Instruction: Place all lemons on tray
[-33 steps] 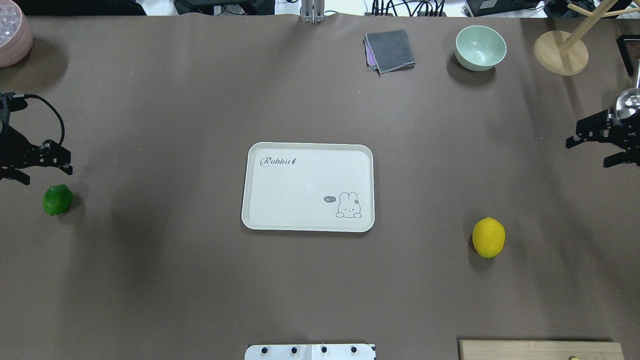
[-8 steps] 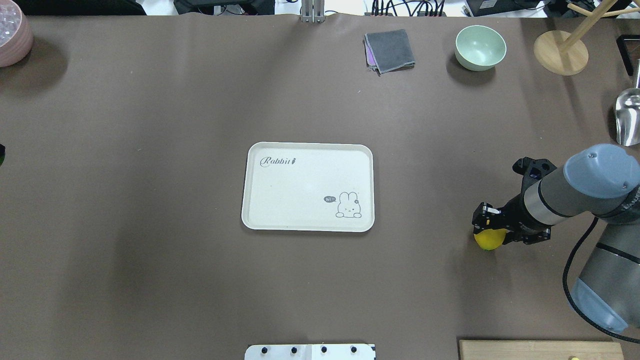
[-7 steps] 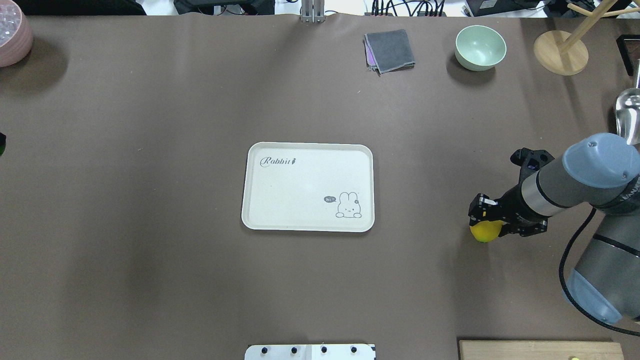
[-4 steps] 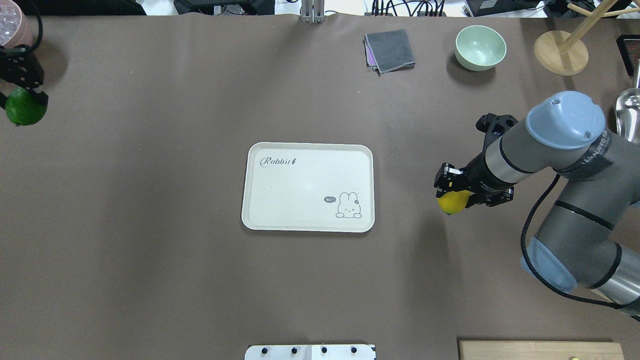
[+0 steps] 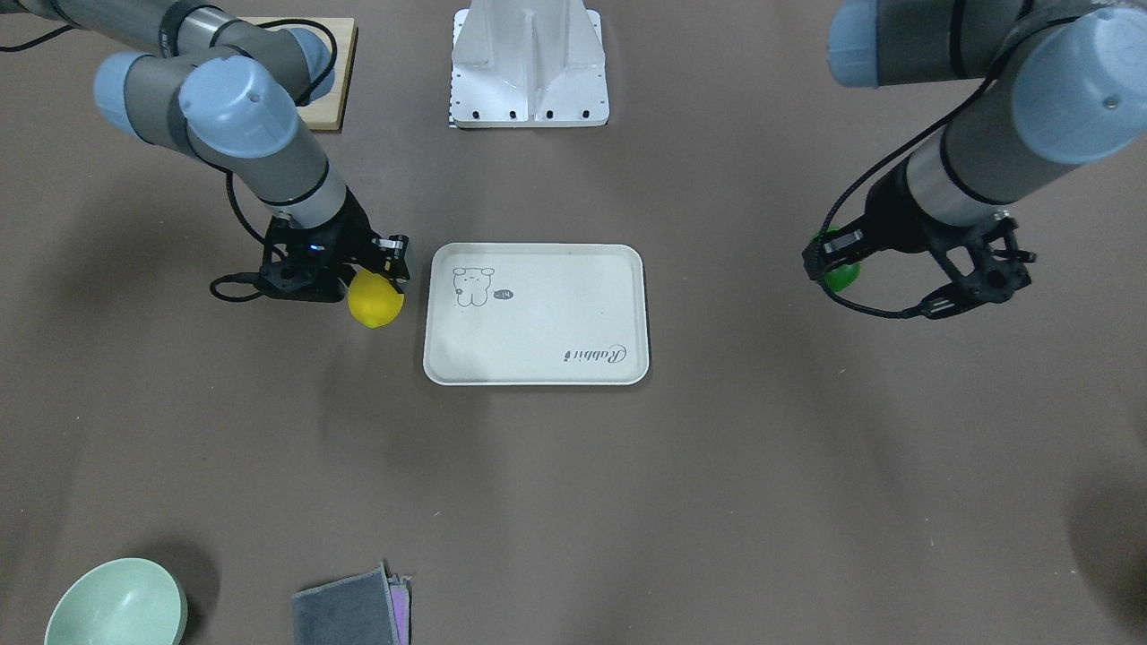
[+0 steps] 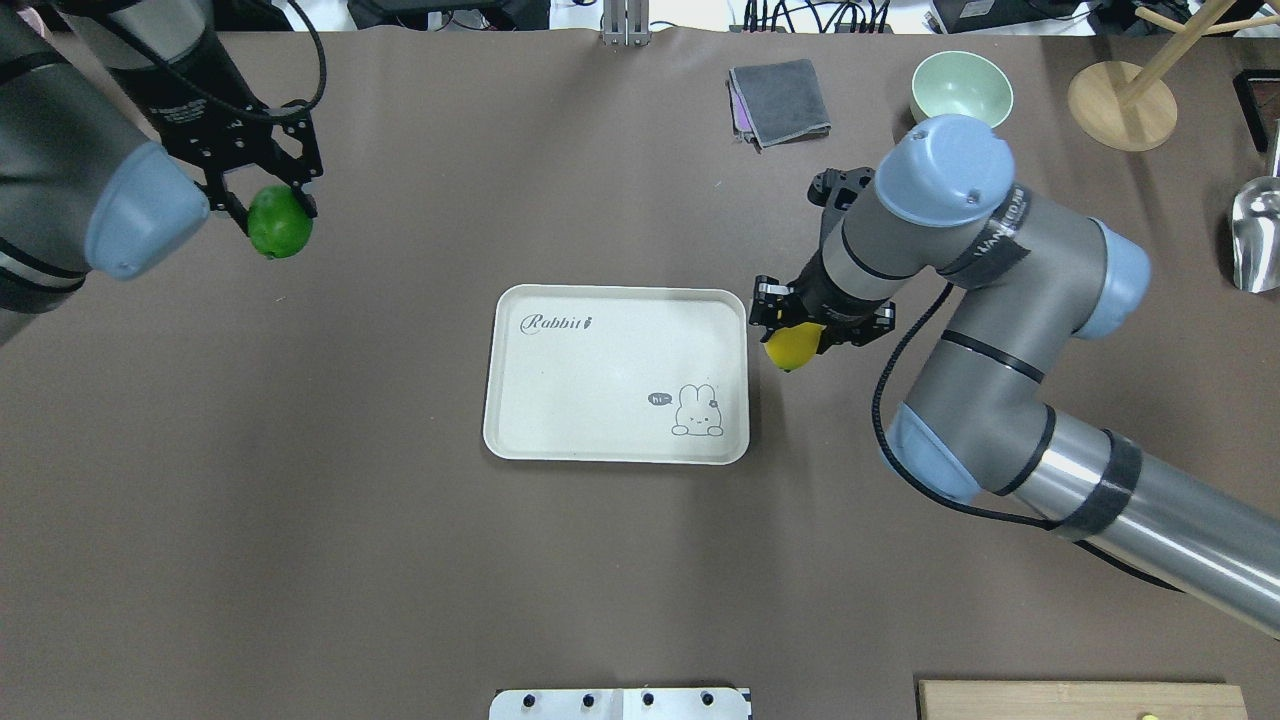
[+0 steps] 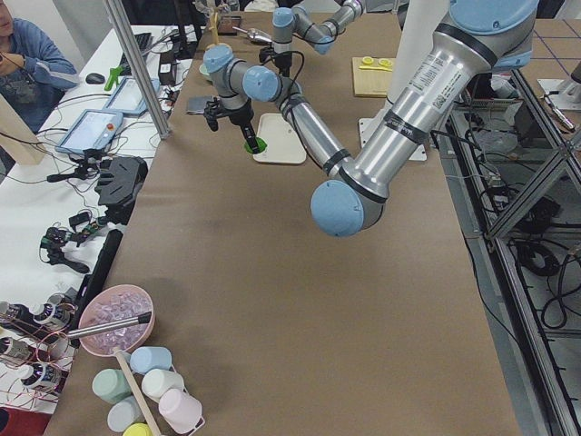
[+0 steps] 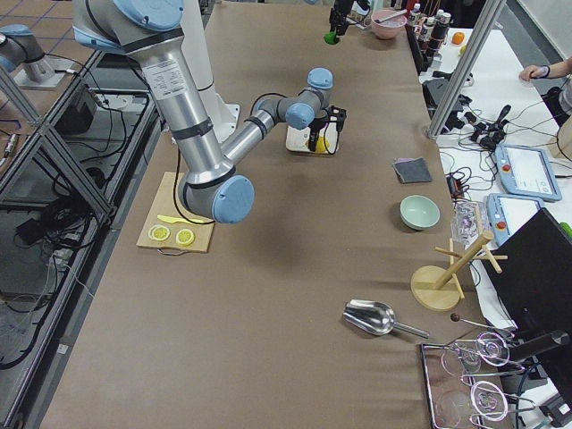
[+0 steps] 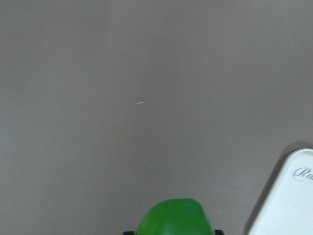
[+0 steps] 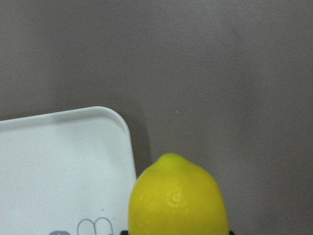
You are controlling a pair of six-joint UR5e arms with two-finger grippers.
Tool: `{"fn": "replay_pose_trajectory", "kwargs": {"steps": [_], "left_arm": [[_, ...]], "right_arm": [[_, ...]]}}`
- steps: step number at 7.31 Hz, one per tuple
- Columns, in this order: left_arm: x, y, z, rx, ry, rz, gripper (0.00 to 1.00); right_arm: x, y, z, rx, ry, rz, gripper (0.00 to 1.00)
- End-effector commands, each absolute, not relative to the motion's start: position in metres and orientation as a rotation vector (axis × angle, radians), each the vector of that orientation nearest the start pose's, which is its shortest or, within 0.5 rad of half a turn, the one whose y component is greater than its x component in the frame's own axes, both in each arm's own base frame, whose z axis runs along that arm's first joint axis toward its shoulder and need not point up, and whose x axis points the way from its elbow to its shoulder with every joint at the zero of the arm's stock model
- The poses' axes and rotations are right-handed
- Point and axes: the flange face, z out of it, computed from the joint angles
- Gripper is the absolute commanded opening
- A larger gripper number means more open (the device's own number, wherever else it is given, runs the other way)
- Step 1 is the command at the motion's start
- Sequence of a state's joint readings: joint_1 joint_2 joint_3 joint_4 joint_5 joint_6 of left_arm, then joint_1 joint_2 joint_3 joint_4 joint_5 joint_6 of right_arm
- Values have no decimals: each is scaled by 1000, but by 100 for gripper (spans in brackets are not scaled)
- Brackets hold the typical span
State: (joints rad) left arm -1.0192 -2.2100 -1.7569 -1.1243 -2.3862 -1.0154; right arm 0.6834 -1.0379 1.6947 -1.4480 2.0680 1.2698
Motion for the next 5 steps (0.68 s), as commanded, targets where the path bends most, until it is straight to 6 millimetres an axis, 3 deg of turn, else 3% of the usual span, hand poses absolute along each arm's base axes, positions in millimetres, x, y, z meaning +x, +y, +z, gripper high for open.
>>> {"fn": "replay_pose_trajectory", "kwargs": {"steps": [1,3,5], "left_arm": [[339,-603,223,-341,851,-343,0],[406,-615,223,-317,844,-392,0],[433,-625,200,-342,838,-421,0]], "right_arm": [[-505,-499,260,-60,-880,150,0],[-527,-485,256,-77,-879,126,0],[-534,-476,252,-72,-905,110,0]]}}
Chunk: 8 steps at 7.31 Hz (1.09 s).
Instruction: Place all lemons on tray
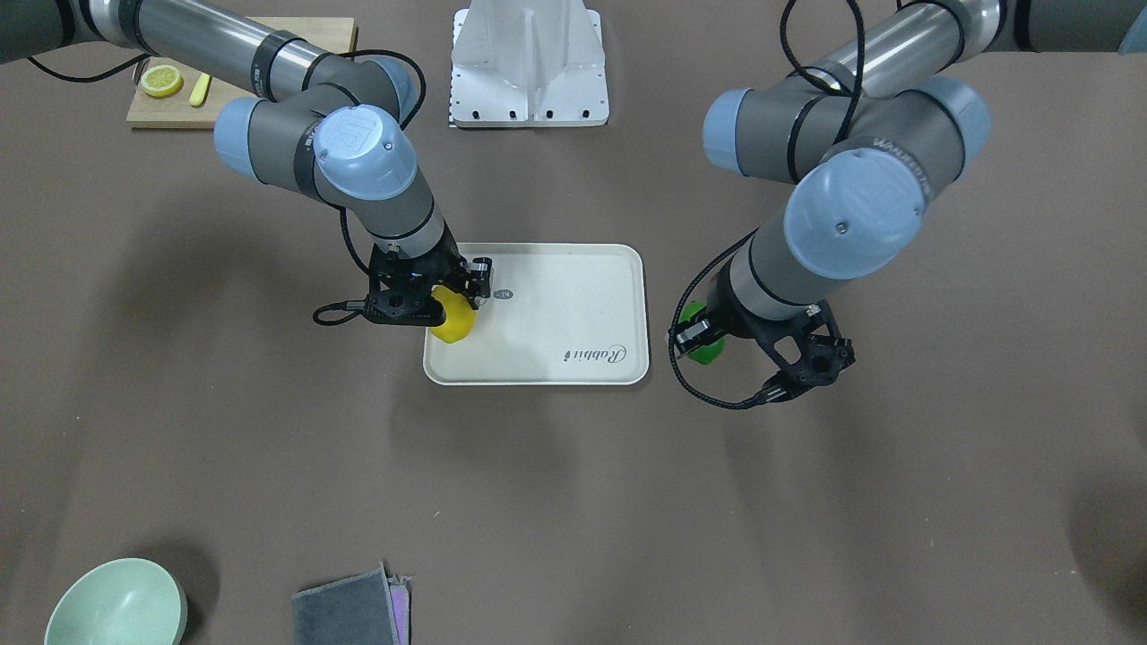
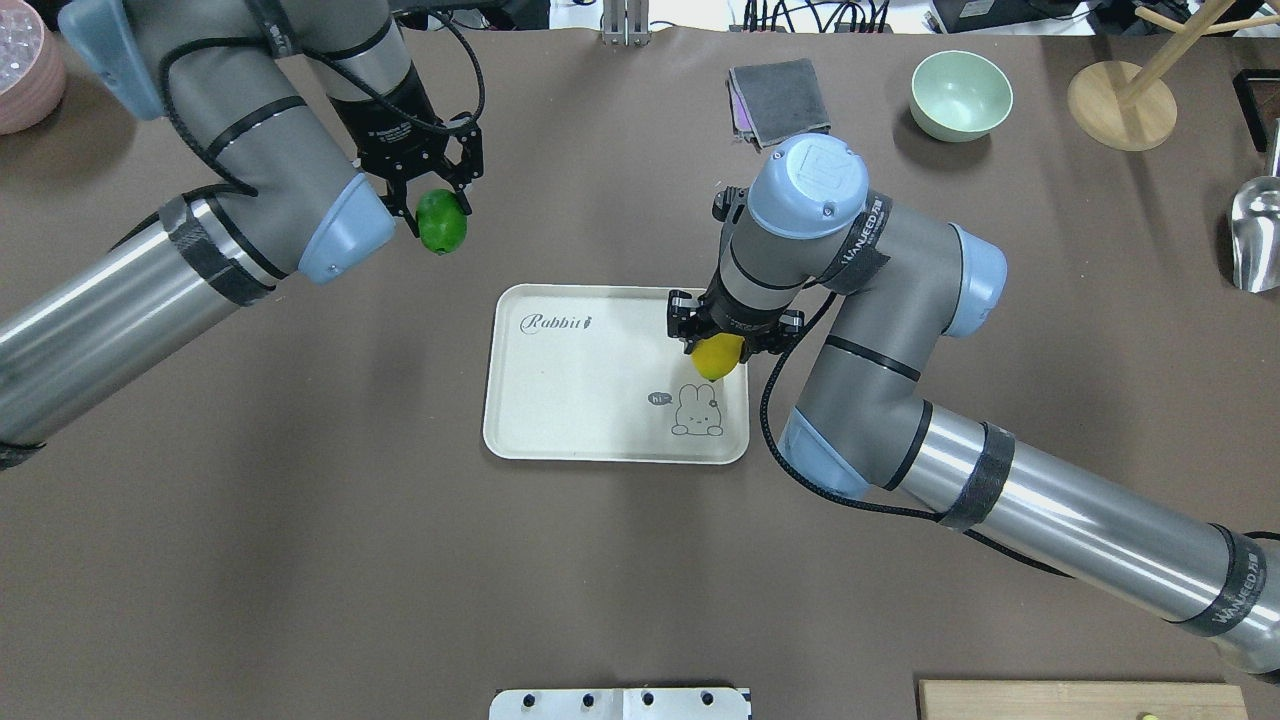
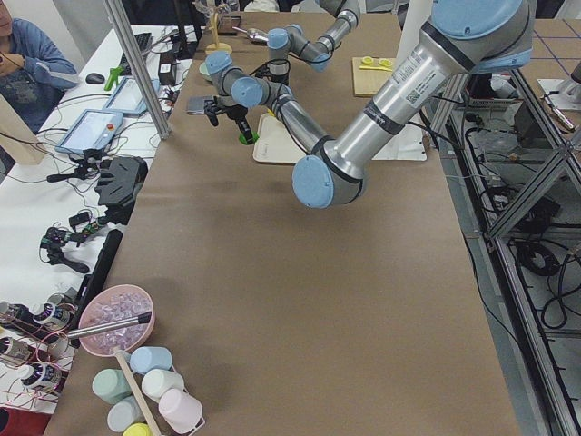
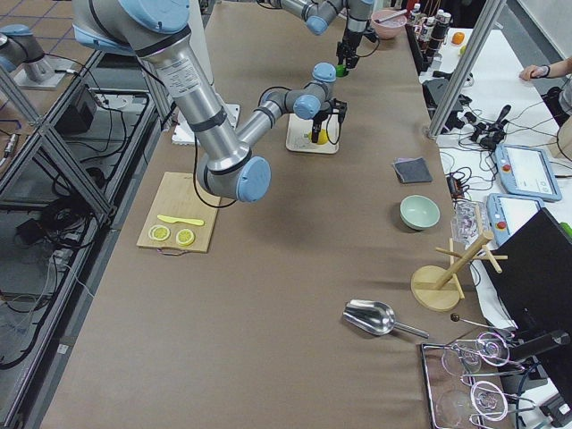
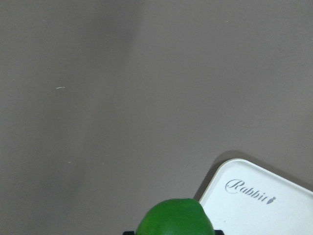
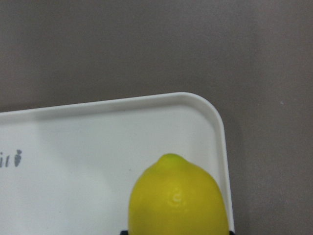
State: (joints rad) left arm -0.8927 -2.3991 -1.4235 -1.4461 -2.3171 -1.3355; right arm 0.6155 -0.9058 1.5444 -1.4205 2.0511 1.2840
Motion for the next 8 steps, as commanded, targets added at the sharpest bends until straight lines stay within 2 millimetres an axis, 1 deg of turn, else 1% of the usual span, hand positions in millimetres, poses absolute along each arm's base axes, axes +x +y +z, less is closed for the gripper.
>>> {"fn": "replay_pose_trajectory", "kwargs": {"steps": [1,2,3,4,5,6,7,8], "left_arm": [[449,-631,192,-320,824,-429,0],[462,-623,190,-320,825,-446,0],[471,-620,193,-324,827,-441,0],[479,-612,191,-334,829,-441,0],[491,-602,186,-354,838,-470,0],[515,-588,191,-326,840,-470,0],[540,-568,192,-310,816,-484,0],[562,-551,200,-310,791,-468,0]], "right_arm": [[-539,-471,253,-87,-903,120,0],[-539,-470,254,-89,-903,119,9],[-539,-471,252,-86,-906,119,99],[-538,-471,250,-84,-911,122,100],[-530,-477,248,-77,-916,134,100],[-499,-492,242,-60,-932,167,100],[-456,-505,248,-37,-933,217,100],[-408,-508,250,-21,-916,261,100]]}}
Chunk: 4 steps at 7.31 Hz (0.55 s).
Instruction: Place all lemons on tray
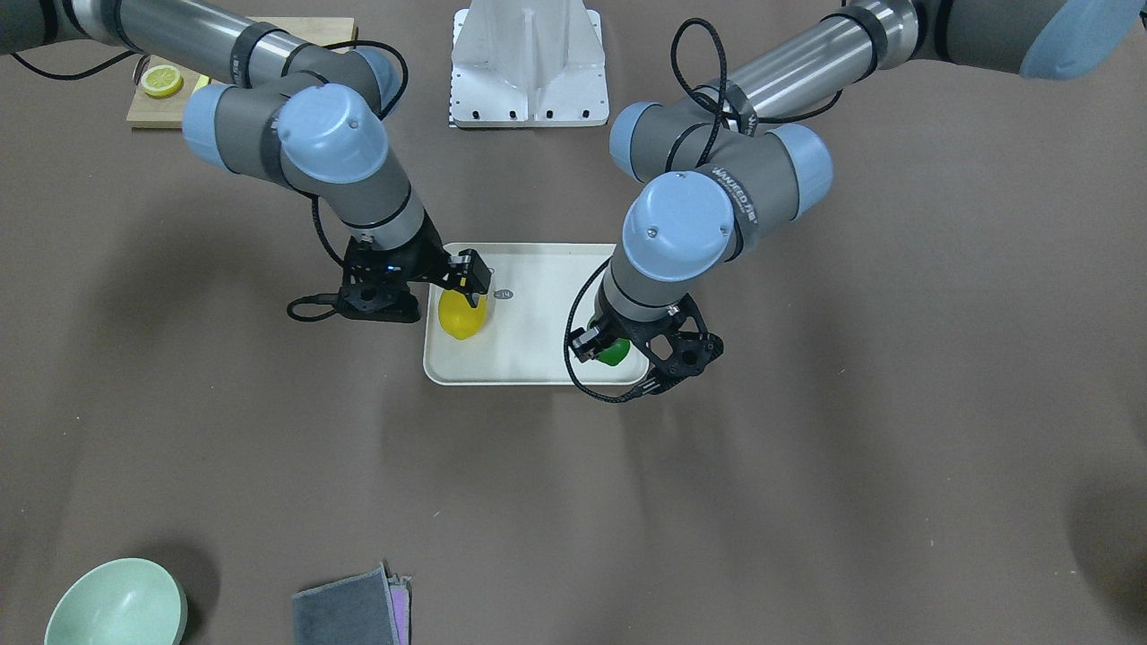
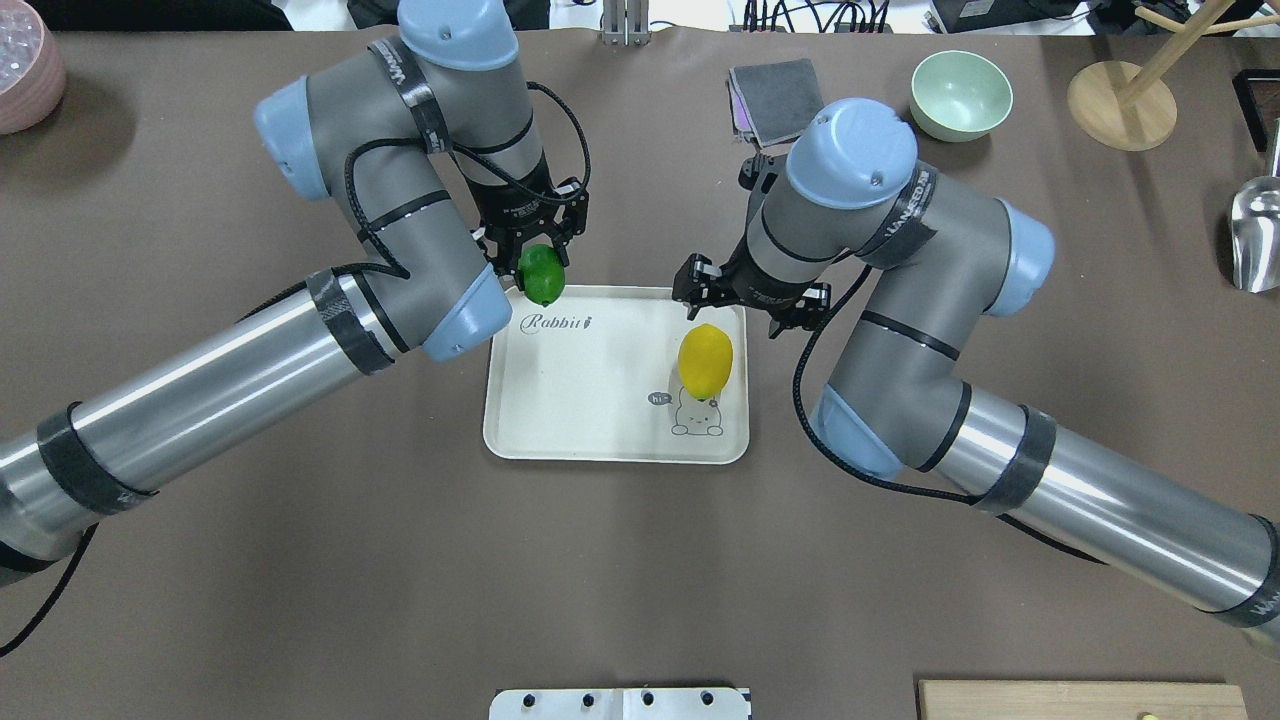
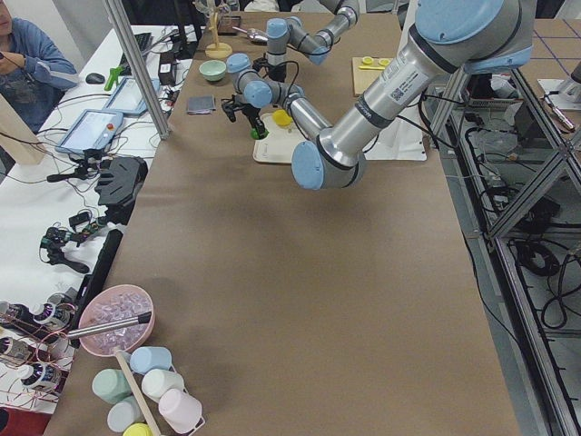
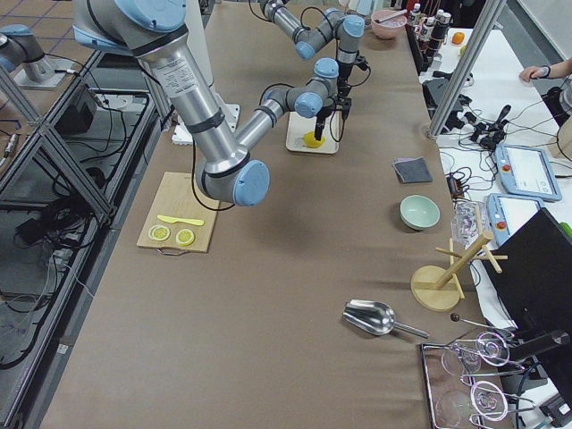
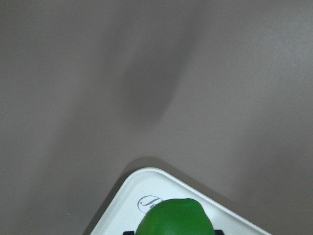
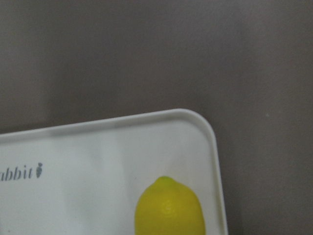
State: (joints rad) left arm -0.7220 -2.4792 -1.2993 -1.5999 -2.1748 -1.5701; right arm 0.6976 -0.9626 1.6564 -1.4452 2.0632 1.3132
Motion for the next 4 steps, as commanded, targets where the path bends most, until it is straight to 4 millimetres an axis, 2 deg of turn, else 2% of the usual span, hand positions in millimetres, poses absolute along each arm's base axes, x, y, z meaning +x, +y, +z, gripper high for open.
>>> {"fn": "replay_pose_trajectory", "kwargs": {"steps": [1,2,3,4], "left_arm": [[571,-549,208,-288,789,-464,0],[571,-547,220,-288,788,-462,21],[572,-543,238,-282,806,-450,54],[571,-543,239,-275,818,-446,85]], "right_arm": [[-360,-510,251,-5,-896,300,100],[-313,-509,263,15,-856,310,100],[-258,-512,268,42,-796,302,100],[-206,-516,272,57,-716,254,100]]}}
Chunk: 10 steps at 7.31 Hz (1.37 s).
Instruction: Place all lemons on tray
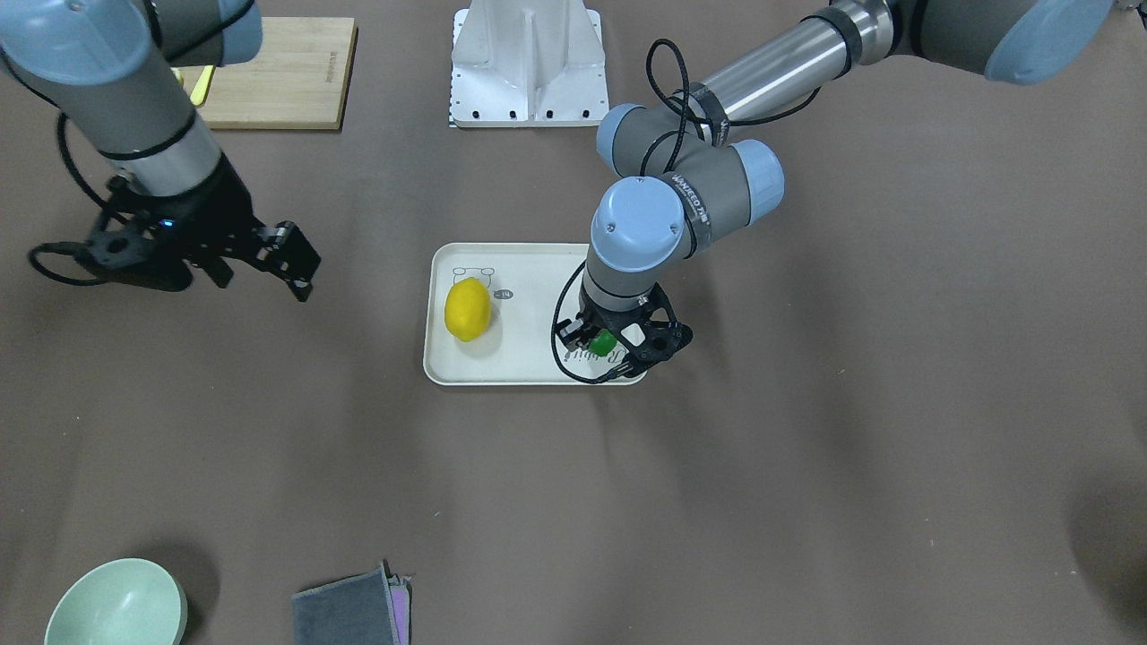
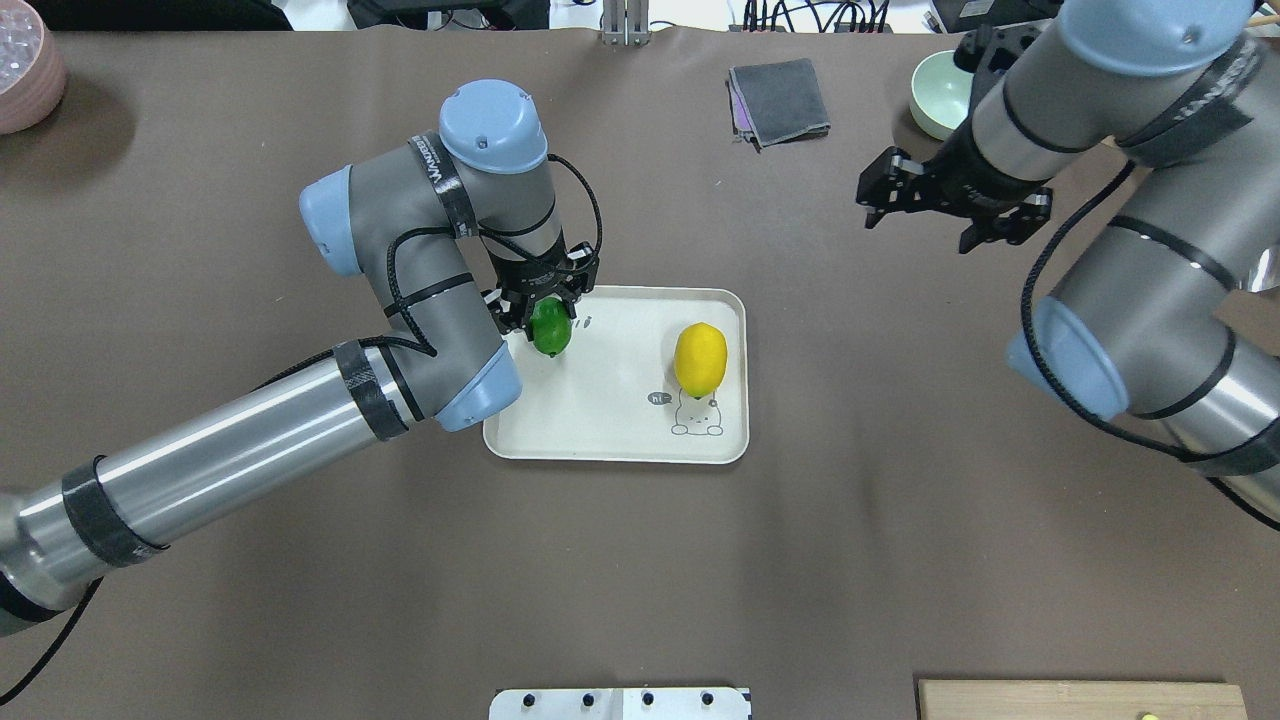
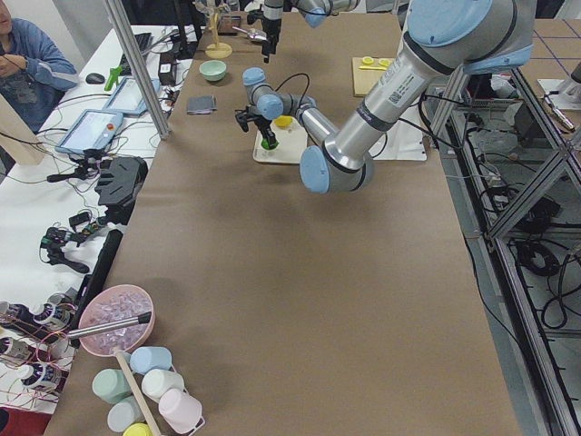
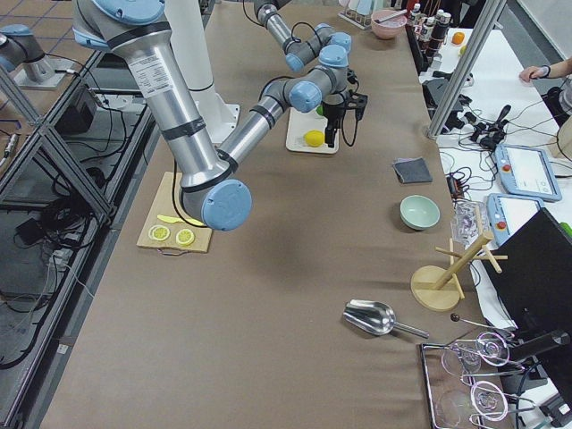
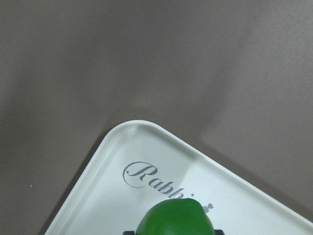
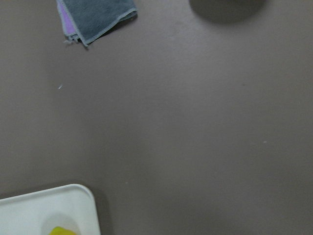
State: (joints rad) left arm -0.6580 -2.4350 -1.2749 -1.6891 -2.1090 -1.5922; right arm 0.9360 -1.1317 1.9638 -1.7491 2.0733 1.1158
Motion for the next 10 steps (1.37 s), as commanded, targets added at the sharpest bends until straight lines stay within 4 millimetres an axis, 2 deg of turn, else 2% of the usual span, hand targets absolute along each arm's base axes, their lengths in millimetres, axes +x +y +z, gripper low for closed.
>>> {"fn": "replay_pose_trajectory", "kwargs": {"steps": [1,2,3,4,5,6,7,8,9,10], "left_arm": [[570,-543,235,-273,825,-443,98],[557,-549,226,-269,839,-451,98],[526,-564,213,-291,846,-472,98],[483,-583,209,-294,843,-448,98],[425,-586,229,-280,816,-377,98],[365,-559,276,-243,771,-266,98],[309,-541,337,-190,741,-147,98],[263,-531,393,-171,711,-68,98],[235,-526,432,-169,687,-16,98],[185,-512,484,-162,670,34,98]], "right_arm": [[-159,-520,281,54,-642,196,100],[-120,-521,313,58,-602,138,100],[-87,-516,350,41,-581,87,100],[-57,-511,383,39,-573,50,100],[-23,-511,423,22,-587,29,100],[9,-516,467,-4,-659,43,100],[32,-515,510,-4,-685,30,100],[38,-490,553,-28,-688,8,100],[41,-486,576,7,-701,2,100],[41,-481,598,17,-729,-2,100]]}}
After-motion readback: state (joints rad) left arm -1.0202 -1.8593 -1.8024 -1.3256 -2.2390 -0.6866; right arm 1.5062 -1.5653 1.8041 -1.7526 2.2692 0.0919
